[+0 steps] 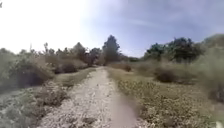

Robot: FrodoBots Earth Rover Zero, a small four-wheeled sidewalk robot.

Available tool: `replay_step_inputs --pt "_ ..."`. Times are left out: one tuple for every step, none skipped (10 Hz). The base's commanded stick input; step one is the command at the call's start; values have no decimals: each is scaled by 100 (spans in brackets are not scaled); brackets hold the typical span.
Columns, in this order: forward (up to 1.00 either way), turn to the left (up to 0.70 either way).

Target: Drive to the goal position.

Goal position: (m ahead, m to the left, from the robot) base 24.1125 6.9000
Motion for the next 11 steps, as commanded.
replay_step_inputs --pt "85 28" --pt "85 34" --pt "85 34" --pt "85 34" --pt "85 34" --pt "85 1" --pt "85 0" --pt "85 0" --pt "85 0" --pt "85 0" --pt "85 0"
